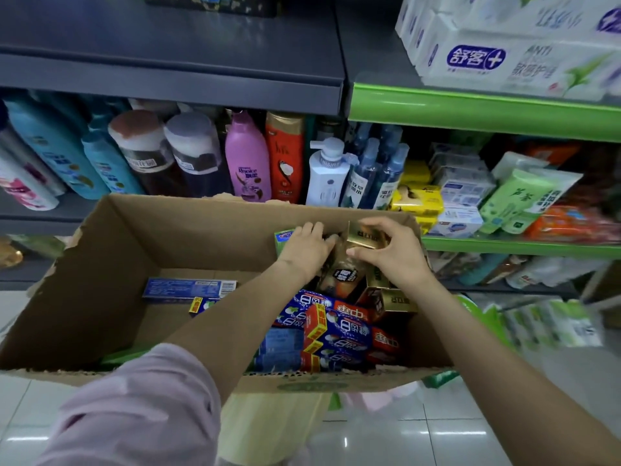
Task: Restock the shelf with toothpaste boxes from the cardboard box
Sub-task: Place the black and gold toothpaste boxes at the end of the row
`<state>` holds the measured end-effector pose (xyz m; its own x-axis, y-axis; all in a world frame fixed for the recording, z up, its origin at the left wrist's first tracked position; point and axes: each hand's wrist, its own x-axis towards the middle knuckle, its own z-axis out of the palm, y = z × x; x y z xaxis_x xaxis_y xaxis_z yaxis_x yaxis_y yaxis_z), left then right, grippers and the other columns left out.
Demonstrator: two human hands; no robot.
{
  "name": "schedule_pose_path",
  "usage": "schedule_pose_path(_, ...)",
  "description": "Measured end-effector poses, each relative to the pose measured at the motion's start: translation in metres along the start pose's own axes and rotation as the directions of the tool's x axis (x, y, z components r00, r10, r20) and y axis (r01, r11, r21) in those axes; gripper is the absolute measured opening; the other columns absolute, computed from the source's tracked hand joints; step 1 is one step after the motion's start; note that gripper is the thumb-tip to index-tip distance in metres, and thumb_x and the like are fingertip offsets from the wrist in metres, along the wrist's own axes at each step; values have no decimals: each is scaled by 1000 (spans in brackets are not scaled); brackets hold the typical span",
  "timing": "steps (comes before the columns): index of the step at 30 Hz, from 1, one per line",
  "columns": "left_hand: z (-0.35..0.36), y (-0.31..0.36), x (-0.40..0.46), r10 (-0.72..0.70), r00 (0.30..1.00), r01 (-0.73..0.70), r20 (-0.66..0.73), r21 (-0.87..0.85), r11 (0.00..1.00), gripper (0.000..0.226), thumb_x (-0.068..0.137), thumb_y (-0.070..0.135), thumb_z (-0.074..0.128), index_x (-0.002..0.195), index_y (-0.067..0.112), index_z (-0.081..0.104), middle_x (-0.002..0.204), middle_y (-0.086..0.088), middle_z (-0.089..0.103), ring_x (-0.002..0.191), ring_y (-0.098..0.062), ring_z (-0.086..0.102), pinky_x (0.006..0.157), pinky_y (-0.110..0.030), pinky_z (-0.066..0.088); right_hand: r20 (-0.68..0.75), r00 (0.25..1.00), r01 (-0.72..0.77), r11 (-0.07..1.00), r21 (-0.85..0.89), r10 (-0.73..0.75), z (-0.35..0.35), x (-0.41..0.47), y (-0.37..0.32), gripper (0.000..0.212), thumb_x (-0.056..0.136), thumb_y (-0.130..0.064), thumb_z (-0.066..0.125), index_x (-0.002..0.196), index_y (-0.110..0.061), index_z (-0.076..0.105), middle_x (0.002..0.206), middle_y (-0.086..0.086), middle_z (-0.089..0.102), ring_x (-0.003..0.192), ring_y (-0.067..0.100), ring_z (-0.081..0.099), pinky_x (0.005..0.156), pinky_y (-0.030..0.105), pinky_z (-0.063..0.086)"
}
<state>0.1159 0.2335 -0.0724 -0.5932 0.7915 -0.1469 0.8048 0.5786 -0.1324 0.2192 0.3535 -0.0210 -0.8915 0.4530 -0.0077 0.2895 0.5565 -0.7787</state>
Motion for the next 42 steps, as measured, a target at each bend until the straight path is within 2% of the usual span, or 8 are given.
schedule_pose_path(5,-10,6,4,-135,988,145,68,-175,974,76,76,25,76,134,5,32,128,-21,40,121,-35,41,102,-40,34,33,999,45,992,-121,-41,-10,-4,0,51,68,-28,82,113,-17,61,104,-9,57,100,8,52,83,22,40)
schedule_pose_path(8,-17,-4,-15,-227,971,233,78,-535,812,72,76,18,76,135,3,37,133,-18,32,121,-34,44,107,-37,35,66,994,96,981,-170,-86,-15,-5,-9,48,71,-29,79,112,-16,58,105,-8,56,98,8,50,79,21,36)
schedule_pose_path(11,-43,-23,-36,-196,980,104,-36,-745,659,77,74,15,75,142,11,39,133,-10,35,123,-24,42,109,-25,28,-18,993,112,984,-138,-116,-16,-7,-24,41,74,-32,77,106,-15,58,99,-5,57,91,13,52,71,23,37)
schedule_pose_path(16,-102,-52,-64,-236,931,-43,-280,-724,689,67,73,31,73,134,12,52,116,-8,57,114,-22,50,98,-27,37,-147,963,204,968,-149,-226,-20,-4,-74,37,78,-43,69,104,-17,64,99,2,59,91,15,52,73,26,36)
schedule_pose_path(25,-195,-100,-129,-459,749,-99,-477,-767,634,36,86,23,63,120,17,53,108,-2,41,95,-12,45,78,-12,28,-240,892,397,918,8,-384,-33,-8,-197,33,79,-43,68,100,-17,65,101,-1,63,95,16,57,82,32,45)
schedule_pose_path(34,-259,-182,-145,-447,675,164,-587,-472,866,45,78,36,66,116,16,54,116,-5,41,101,-26,51,87,-37,46,-438,847,406,898,171,-300,-36,28,-285,38,91,-43,53,107,-9,59,97,0,57,92,15,50,77,28,34)
schedule_pose_path(38,-279,-222,-126,-327,725,286,-606,-168,943,57,80,40,62,129,15,45,127,-11,40,109,-32,46,89,-42,42,-398,895,376,823,426,-203,-24,62,-310,35,89,-26,62,115,-7,49,99,0,52,92,17,55,75,39,56)
schedule_pose_path(42,-294,-262,-102,-236,786,304,-572,25,952,62,81,40,63,132,13,39,130,-12,37,113,-32,43,91,-43,39,-309,932,339,766,546,-191,-4,109,-323,32,85,-10,68,107,-13,45,100,1,50,97,23,60,64,36,60)
